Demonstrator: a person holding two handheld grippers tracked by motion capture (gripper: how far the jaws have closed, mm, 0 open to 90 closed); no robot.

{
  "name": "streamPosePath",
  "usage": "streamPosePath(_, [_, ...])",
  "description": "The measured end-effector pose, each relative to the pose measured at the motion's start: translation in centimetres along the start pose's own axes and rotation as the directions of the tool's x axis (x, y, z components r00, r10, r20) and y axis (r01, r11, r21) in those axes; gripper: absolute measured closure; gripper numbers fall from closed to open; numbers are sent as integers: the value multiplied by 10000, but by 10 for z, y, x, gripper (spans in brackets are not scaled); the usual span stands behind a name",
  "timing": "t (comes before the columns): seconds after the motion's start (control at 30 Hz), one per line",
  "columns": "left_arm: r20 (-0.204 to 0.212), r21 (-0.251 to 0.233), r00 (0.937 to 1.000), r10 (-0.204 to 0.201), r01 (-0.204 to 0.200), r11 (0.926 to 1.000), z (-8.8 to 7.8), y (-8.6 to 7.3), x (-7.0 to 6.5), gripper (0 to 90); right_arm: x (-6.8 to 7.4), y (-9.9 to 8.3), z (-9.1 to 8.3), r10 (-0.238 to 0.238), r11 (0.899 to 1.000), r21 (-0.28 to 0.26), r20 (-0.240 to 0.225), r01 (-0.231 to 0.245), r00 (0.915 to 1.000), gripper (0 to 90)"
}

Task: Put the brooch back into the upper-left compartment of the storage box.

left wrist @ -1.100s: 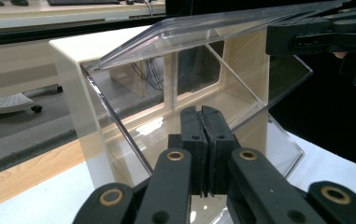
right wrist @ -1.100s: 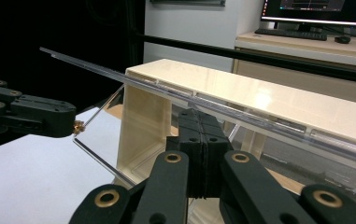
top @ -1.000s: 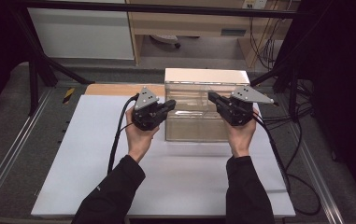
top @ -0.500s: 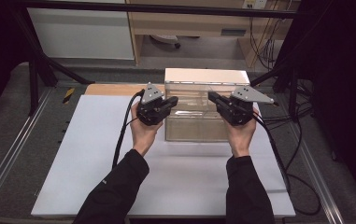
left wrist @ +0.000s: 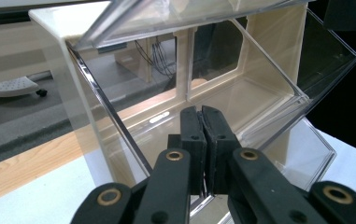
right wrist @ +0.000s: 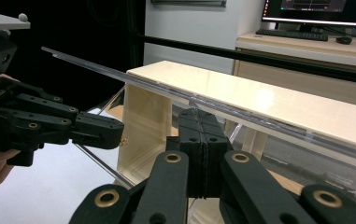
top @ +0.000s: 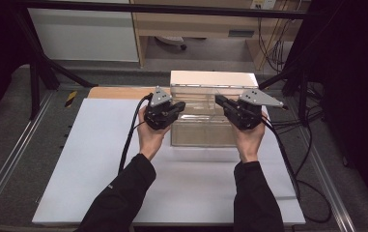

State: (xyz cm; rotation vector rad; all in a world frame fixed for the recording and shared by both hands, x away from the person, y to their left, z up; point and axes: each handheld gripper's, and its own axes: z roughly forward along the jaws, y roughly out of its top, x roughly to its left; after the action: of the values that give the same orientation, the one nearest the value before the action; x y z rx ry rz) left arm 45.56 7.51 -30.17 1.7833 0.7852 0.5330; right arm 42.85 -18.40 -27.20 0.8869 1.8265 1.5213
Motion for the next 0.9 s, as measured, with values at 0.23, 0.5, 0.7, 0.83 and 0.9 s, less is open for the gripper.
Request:
streamPosePath(0.23, [128, 24, 9998, -165, 165, 9999, -1, 0, 2, 851, 0, 0, 0, -12, 10000, 2, -1, 12, 10000, 900])
streamPosePath(0.5, [294, 70, 9996, -49, 47, 10000, -13, 4, 2, 738, 0, 0, 0, -40, 10000, 2, 15, 40, 10000, 900])
streamPosePath(0.7, [380, 107, 9991, 165, -169, 9998, -25, 6, 4, 645, 0, 0, 0, -19, 10000, 19, 27, 19, 10000, 900])
streamPosePath(0.83, [294, 195, 9992, 284, -290, 9994, -34, 6, 5, 564, 0, 0, 0, 7, 10000, 27, 27, -7, 10000, 900])
streamPosePath(0.9, [360, 162, 9990, 270, -275, 9995, -39, 5, 6, 523, 0, 0, 0, 13, 10000, 39, 27, -14, 10000, 900])
